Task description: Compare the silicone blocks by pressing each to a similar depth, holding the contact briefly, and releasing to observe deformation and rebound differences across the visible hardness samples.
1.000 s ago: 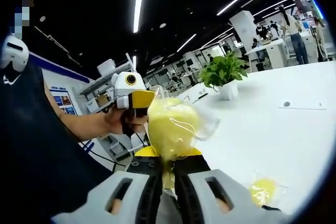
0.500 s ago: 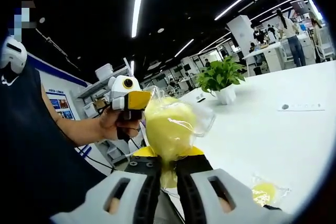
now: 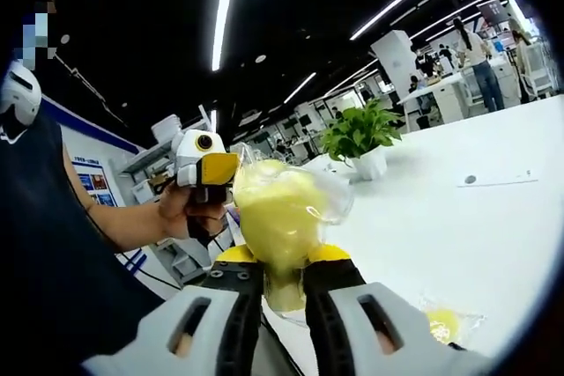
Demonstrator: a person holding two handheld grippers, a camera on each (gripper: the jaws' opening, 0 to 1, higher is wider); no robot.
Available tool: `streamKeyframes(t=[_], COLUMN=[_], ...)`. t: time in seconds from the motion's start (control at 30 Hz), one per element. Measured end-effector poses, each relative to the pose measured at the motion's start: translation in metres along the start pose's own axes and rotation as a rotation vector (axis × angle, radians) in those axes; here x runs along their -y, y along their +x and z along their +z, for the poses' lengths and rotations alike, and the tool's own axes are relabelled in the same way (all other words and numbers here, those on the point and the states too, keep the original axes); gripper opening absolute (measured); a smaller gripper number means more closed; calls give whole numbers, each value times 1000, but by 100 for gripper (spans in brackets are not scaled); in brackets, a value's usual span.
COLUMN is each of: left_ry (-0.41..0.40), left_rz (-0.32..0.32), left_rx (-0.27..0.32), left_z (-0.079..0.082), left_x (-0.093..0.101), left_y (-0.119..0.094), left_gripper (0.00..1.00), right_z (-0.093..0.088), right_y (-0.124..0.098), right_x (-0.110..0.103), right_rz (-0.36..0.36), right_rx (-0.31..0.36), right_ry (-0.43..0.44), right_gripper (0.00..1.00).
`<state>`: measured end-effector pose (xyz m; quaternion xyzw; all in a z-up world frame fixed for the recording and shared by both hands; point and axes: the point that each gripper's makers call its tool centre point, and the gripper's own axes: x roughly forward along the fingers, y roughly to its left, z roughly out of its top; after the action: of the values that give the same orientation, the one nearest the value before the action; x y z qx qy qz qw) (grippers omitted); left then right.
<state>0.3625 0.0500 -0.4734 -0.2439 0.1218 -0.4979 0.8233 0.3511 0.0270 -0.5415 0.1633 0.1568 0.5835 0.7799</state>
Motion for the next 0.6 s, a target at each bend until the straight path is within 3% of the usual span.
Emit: streamKeyframes(t=[0.07, 0.17, 0.3, 0.5, 0.6], left_ry=[-8, -11, -9, -21, -32], left_rz=[-5, -8, -6, 1, 4], left_rx=[2, 6, 13, 23, 26], left_z=[1, 2, 5, 9, 11], left_x=[1, 3, 2, 0, -2], left_y=[0, 0, -1, -2, -1], left_gripper=[0, 0, 0, 0, 0], right_z=[1, 5, -2, 7, 7], right_y=[1, 5, 6, -5, -18], right_x=[-1, 0, 16, 40, 56], right_rz=[4, -13, -96, -235, -325], right_rx=[13, 35, -5, 52, 42], right_ry=[-11, -43, -60, -134, -182], right_gripper=[19, 32, 57, 95, 96])
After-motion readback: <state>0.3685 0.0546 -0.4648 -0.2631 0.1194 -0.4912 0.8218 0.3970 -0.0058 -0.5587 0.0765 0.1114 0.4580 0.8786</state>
